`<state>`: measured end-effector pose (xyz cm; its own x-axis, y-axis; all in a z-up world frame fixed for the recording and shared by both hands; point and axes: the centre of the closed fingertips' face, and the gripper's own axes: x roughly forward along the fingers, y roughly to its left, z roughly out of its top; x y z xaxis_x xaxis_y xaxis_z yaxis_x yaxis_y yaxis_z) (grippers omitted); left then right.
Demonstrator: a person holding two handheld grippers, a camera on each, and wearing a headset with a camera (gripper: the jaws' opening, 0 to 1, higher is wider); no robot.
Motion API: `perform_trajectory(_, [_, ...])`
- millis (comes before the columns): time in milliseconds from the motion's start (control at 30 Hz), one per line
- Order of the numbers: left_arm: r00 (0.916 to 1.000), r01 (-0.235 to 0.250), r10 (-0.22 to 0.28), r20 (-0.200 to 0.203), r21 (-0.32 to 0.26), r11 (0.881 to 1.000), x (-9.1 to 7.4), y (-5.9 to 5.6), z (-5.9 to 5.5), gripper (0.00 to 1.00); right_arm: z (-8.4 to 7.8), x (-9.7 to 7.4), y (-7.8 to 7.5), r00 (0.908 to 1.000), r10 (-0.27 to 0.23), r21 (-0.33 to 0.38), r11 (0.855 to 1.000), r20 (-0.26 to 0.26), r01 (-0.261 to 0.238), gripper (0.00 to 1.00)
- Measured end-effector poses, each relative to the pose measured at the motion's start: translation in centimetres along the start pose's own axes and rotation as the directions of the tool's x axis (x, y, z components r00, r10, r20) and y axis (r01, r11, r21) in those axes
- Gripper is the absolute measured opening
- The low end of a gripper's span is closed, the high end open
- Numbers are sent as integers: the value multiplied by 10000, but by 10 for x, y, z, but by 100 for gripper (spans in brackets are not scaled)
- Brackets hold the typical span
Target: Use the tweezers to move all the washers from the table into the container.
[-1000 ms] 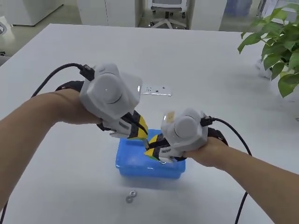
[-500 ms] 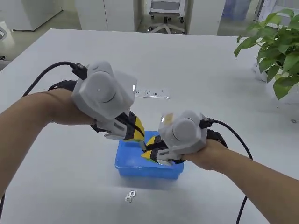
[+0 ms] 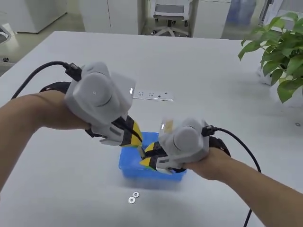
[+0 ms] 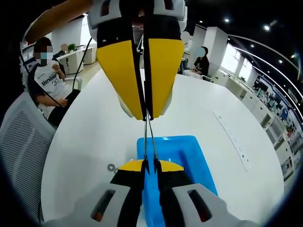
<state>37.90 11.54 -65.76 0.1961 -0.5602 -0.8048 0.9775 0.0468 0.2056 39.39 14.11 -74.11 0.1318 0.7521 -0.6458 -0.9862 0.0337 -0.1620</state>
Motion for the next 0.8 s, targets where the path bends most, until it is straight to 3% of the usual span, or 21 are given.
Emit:
perform_trajectory(400, [9997,145,-149,-195,-215,9997,-4,-26,-10,5,2,5,26,9993,377,-57,9993,79,-376,12])
perform_trajectory(800, [9993,291,-300,-231,-360,9989,-2,-40,-13,5,5,14,47,9971,755,-107,9971,121,-753,12])
